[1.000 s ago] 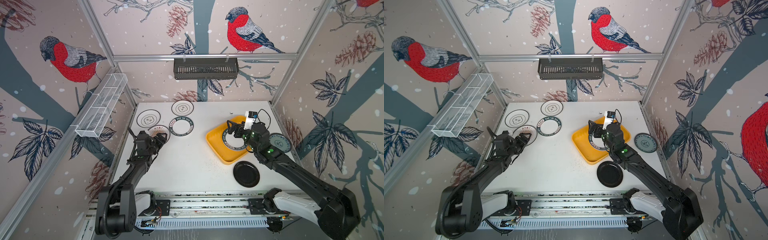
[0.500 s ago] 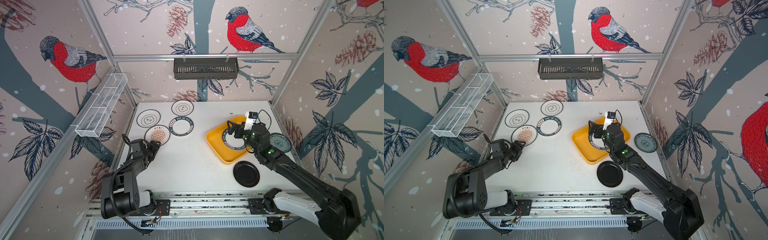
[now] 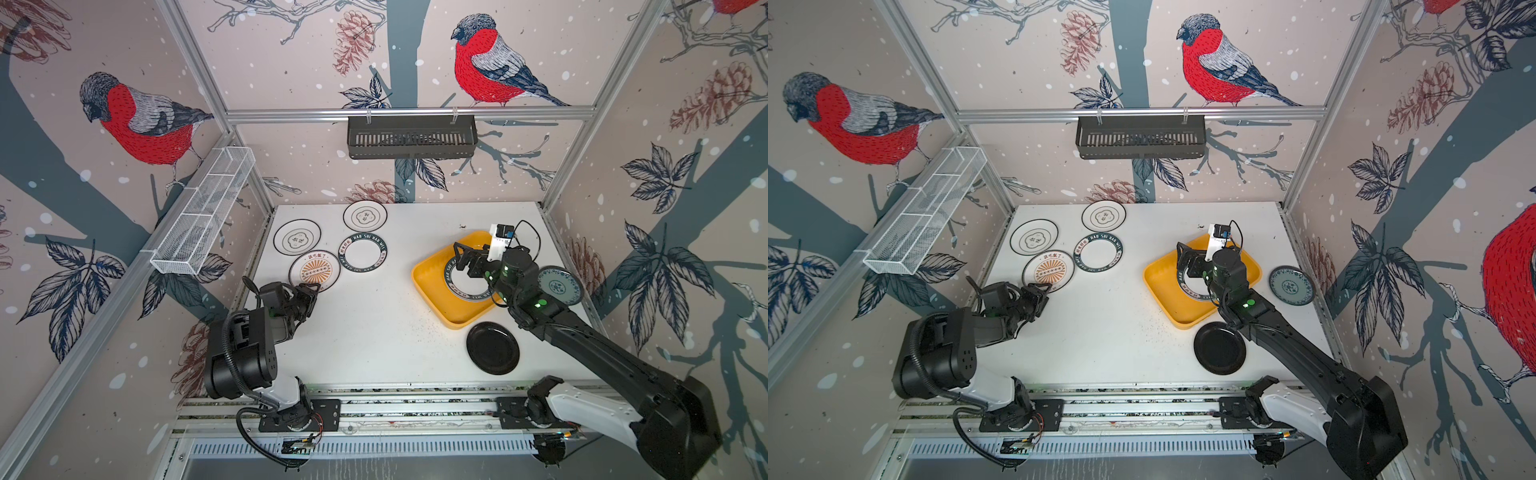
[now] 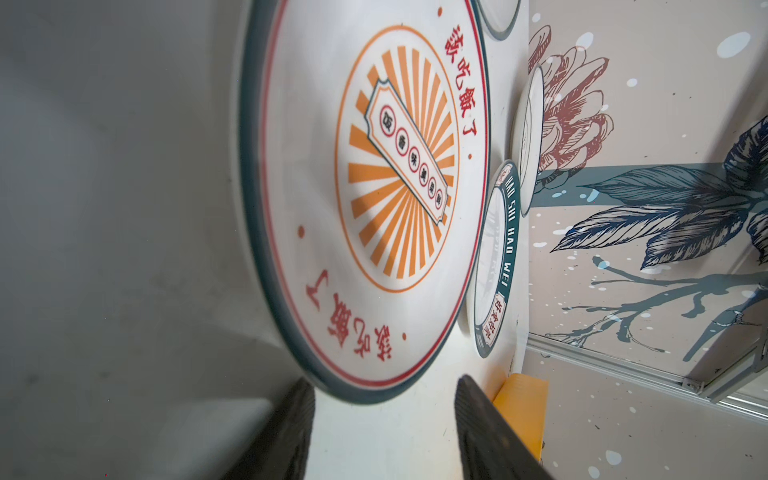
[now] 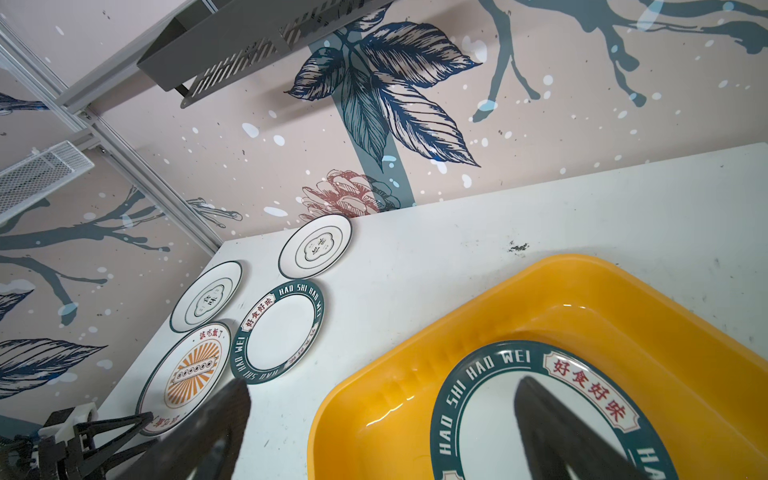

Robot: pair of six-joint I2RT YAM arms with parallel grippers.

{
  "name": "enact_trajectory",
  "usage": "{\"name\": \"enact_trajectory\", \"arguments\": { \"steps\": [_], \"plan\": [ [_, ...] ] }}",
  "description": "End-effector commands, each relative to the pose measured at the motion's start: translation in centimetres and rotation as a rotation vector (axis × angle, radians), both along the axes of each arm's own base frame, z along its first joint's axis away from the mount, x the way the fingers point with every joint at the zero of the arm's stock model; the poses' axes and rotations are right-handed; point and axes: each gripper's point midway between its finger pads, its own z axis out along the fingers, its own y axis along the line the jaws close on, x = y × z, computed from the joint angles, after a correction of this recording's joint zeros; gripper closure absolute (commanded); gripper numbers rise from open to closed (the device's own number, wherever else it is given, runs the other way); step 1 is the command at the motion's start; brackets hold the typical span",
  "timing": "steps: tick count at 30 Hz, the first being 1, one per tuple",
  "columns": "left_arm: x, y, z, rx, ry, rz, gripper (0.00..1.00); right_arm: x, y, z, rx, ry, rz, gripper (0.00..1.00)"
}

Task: Place the plates into the plastic bin on the countertop
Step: Pick up the plate from the middle-left of the table.

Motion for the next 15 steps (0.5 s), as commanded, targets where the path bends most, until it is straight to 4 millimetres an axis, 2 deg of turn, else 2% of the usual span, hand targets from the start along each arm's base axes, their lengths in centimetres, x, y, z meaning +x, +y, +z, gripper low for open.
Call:
{"name": "enact_trajectory", "arguments": {
  "steps": [1,6,10,15],
  "plan": [
    [-0.6,0.4,-1.4,-0.038,0.049,0.053,0.52,0.2,0.1,1.0,0.032,-0.036,-0.006,0.00],
    [-1.0,0.4,-2.1,-0.078,0.048,0.096,0.62,0.0,-0.1,1.0,0.031,-0.034,-0.010,0.00],
    [-1.4,0.4,-2.7,-0.130,0.032,0.144,0.77,-0.1,-0.4,0.6,0.036,-0.030,-0.019,0.00],
    [-2.2,0.4,-2.9,-0.194,0.000,0.202,0.87,-0.3,-0.5,0.4,0.044,-0.024,-0.025,0.00]
  ]
}}
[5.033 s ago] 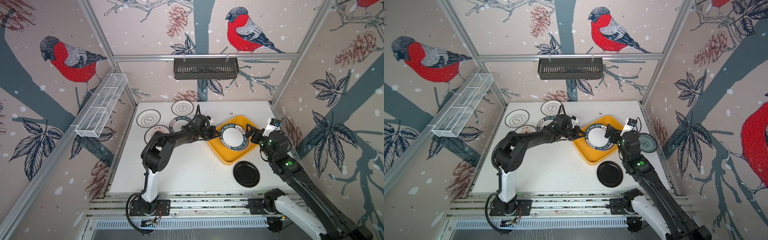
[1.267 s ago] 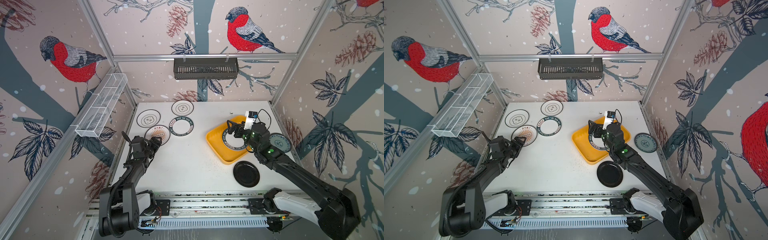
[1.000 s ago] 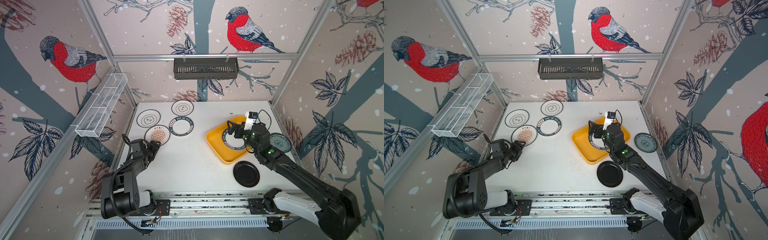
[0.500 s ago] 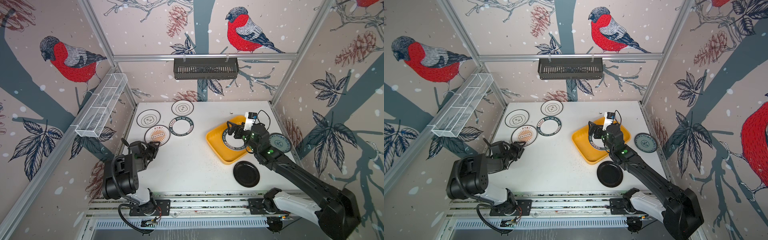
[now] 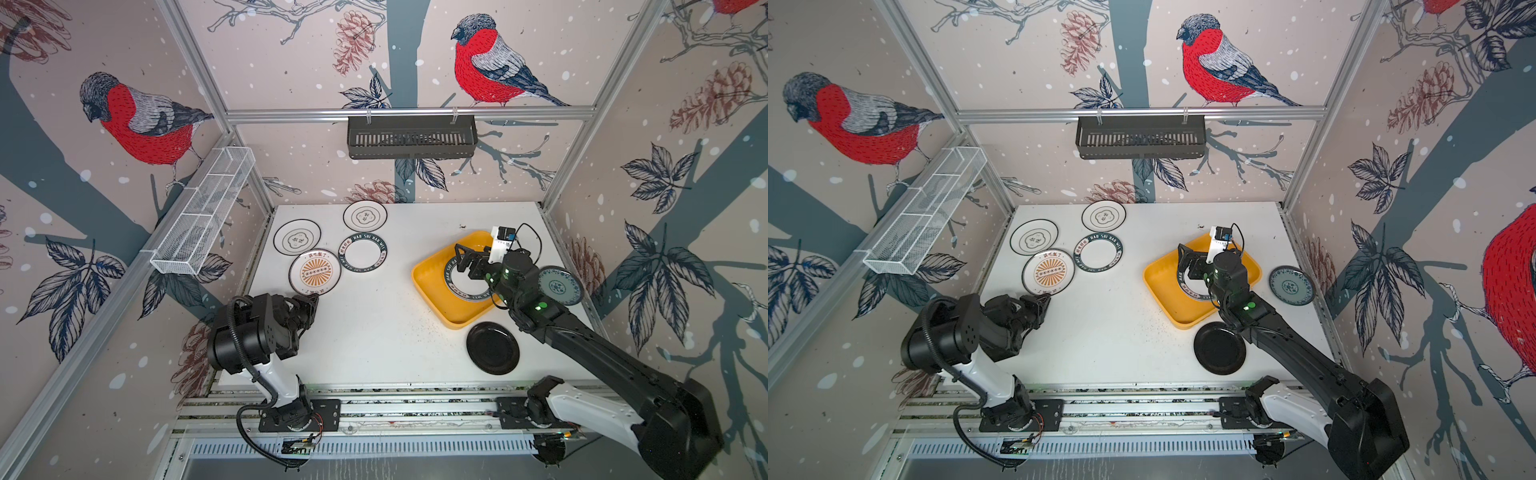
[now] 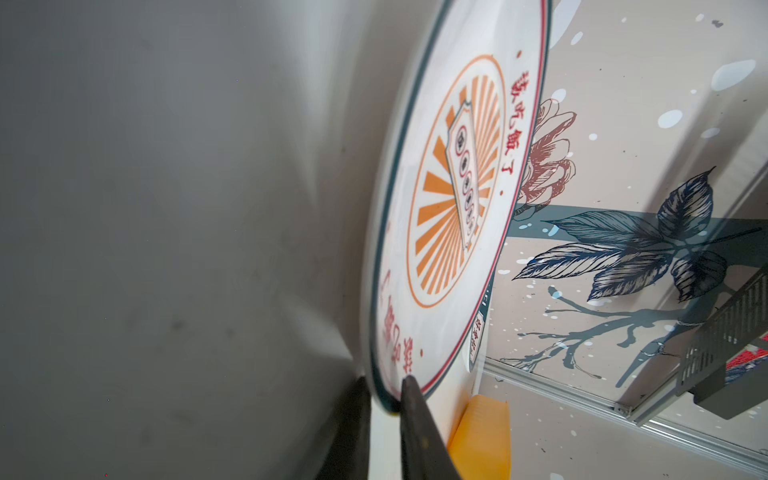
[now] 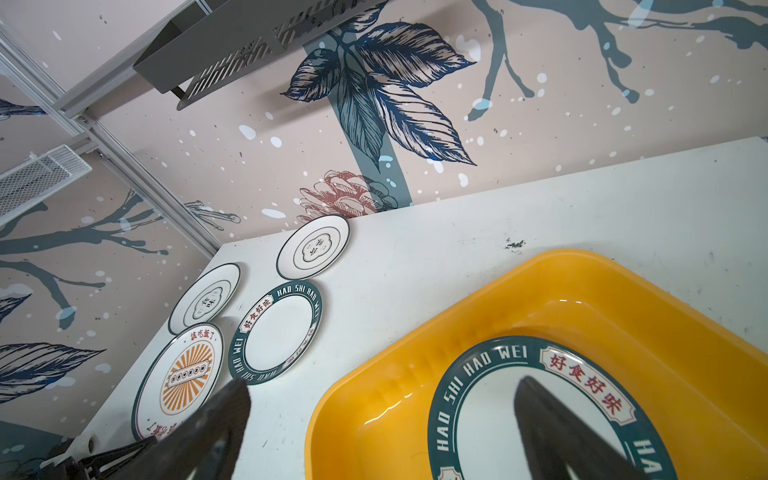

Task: Place the plates into the plastic bin on the countertop
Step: Pick up the plate from the middle-left of the table.

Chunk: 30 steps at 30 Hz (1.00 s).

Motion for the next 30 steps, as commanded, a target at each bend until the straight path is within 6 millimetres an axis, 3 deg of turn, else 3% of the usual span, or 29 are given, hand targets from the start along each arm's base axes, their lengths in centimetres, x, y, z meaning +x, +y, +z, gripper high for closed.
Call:
{"name": "enact_trajectory", "arguments": {
  "steps": [1,9,13,19,30],
  "plan": [
    [-1.0,0.4,-1.1,-0.069,0.047,0.081,0.89,0.0,-0.2,0.8,0.019,-0.028,-0.015,0.00],
    [-1.9,-0.1,-0.5,-0.150,-0.022,0.115,1.00,-0.3,-0.9,1.2,0.005,-0.033,-0.037,0.01],
    [-2.0,-0.5,0.1,-0.206,-0.073,0.119,1.00,-0.4,-1.1,1.2,0.000,-0.035,-0.043,0.00],
    [-2.8,-1.0,-0.9,-0.220,-0.047,0.107,1.00,-0.5,-1.2,1.2,-0.002,-0.033,-0.046,0.00],
    [-2.0,-1.2,2.6,-0.147,-0.162,0.054,1.00,-0.2,-1.0,1.3,-0.006,-0.030,-0.041,0.00]
  ]
}}
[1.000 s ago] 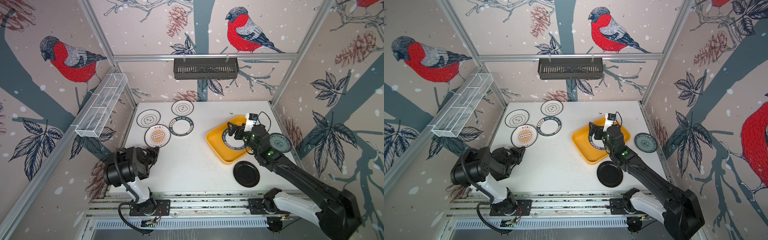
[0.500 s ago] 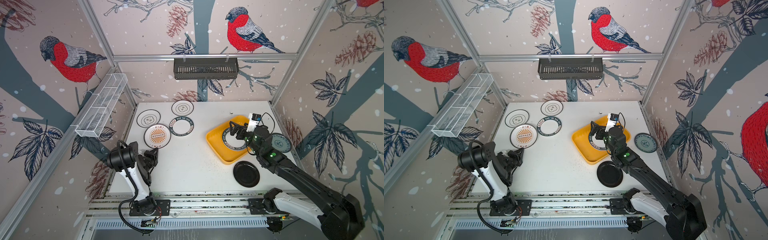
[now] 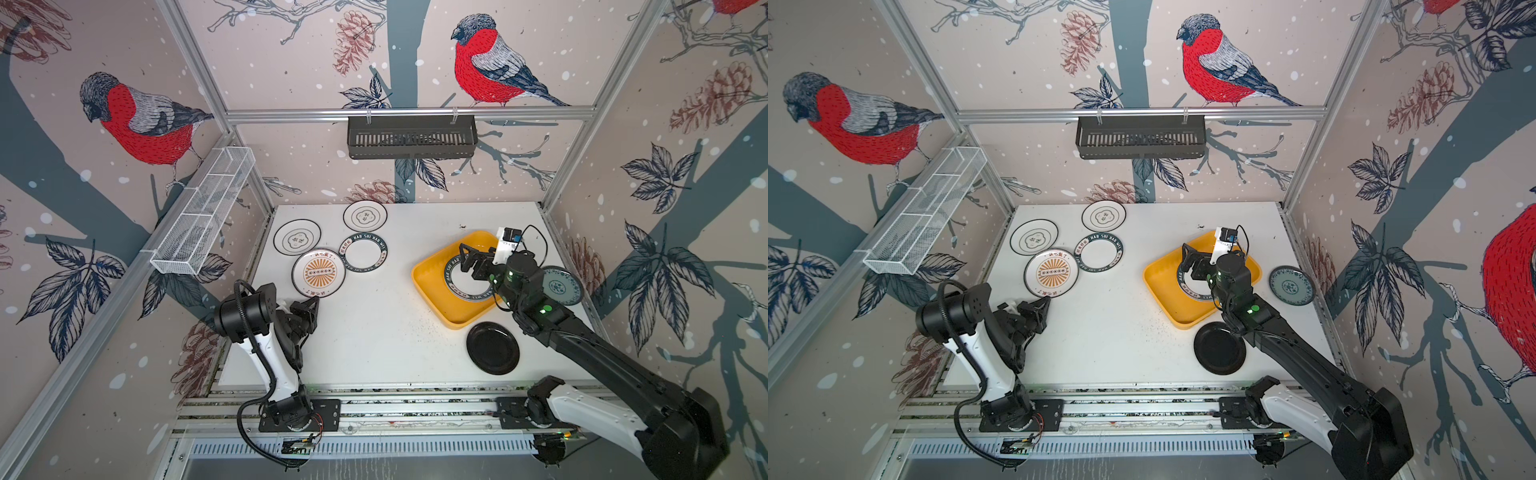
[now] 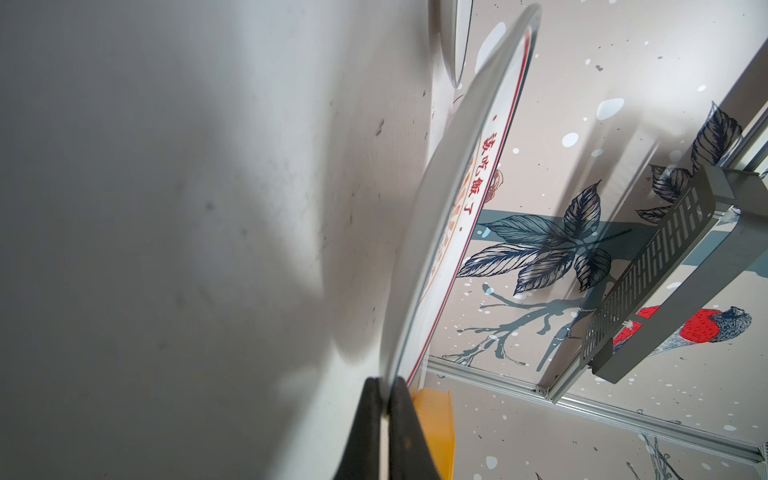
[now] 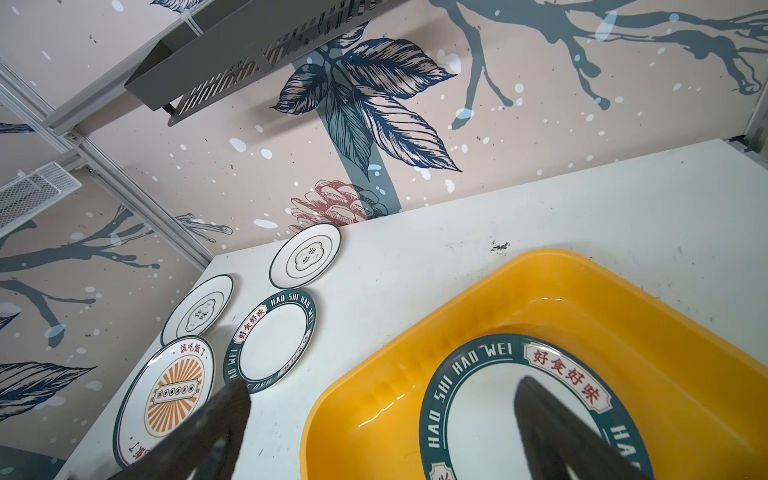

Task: Place the plates into the plastic bin on the countertop
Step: Pick up the plate from the middle-left of the table, then place the plate in the plastic bin.

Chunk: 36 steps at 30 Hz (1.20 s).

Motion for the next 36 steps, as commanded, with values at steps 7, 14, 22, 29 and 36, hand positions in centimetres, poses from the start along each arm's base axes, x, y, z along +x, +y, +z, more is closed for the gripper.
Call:
{"name": "enact_trajectory", "arguments": {
  "steps": [7,14,22,29,36],
  "plan": [
    [3.0,-1.4,5.3,0.219,-0.062,-0.103,1.00,0.2,0.1,0.4,-0.006,-0.010,-0.003,0.00],
    [4.9,-2.2,15.6,0.496,-0.129,-0.186,1.00,0.3,0.1,0.3,-0.005,-0.013,-0.001,0.00],
    [4.7,-6.1,18.7,0.415,-0.202,-0.354,1.00,0.2,0.3,0.5,-0.002,-0.020,0.010,0.00],
    [4.9,-9.8,19.2,0.395,-0.216,-0.478,1.00,-0.3,-0.2,0.5,0.000,-0.021,-0.001,0.00],
    [5.6,-14.7,19.0,0.374,-0.249,-0.610,1.00,-0.8,-0.8,0.7,0.001,-0.023,-0.016,0.00]
  ]
}}
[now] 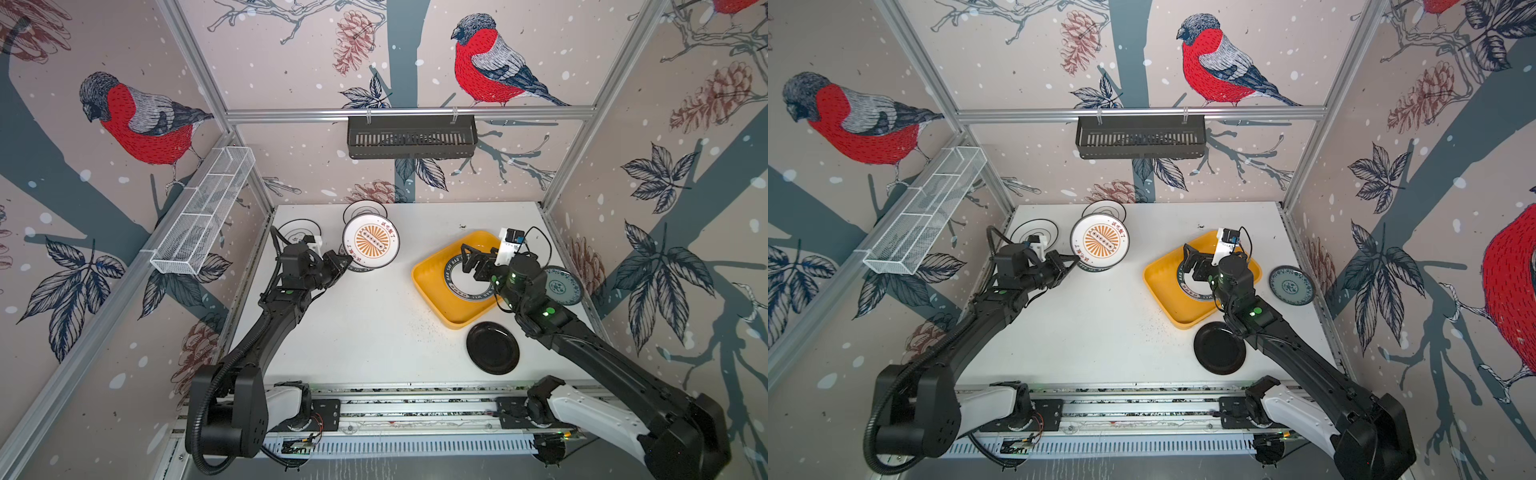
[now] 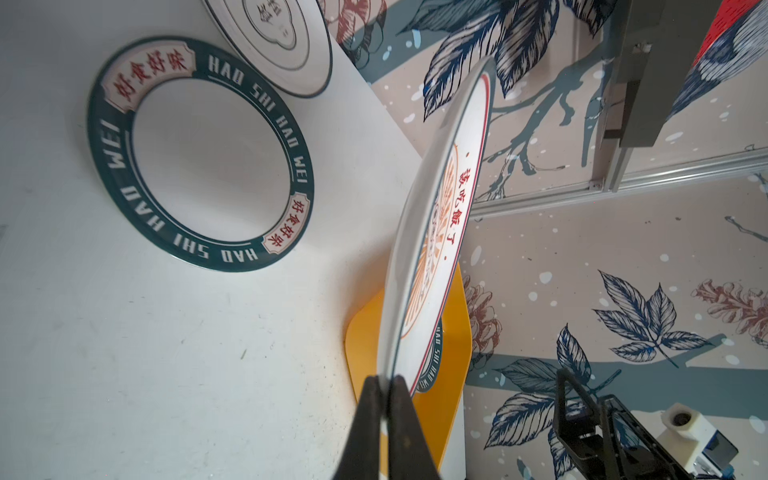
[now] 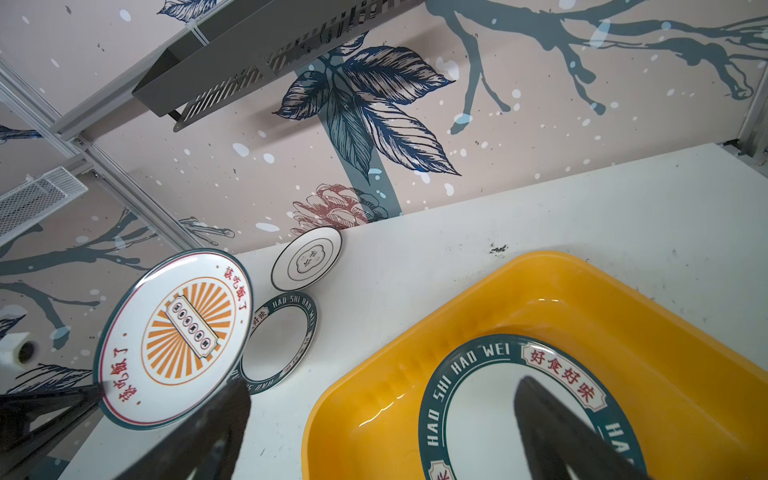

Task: Place the plates into the plastic bin on the countertop
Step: Place the plate in the plastic bin.

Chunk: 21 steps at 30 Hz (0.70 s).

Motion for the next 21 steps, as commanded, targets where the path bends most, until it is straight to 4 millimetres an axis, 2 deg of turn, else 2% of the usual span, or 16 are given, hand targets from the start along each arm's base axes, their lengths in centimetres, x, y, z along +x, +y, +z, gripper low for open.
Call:
{"name": "enact_trajectory", "arguments": {
  "steps": [1,9,13,14,21],
  "plan": [
    [0.7,-2.4,1.9,-0.022,-0.080,-0.074,1.00,-0.2,-0.5,0.2,-0.006,-0.009,-0.016,0.00],
    [1.6,-11.0,2.1,-0.039,-0.084,-0.288,1.00,-1.3,-2.4,-0.1,-0.020,-0.001,-0.080,0.00],
    [1.4,-15.1,1.1,-0.042,-0.062,-0.385,1.00,-1.9,-3.6,0.1,-0.027,-0.004,-0.117,0.00],
    [1.6,-16.2,1.5,-0.054,-0.072,-0.408,1.00,-2.0,-3.9,0.0,-0.029,0.000,-0.126,0.00],
    [1.6,-21.5,-0.2,-0.066,-0.032,-0.507,1.00,-3.1,-6.2,-0.2,-0.031,0.003,-0.205,0.00]
  ]
}}
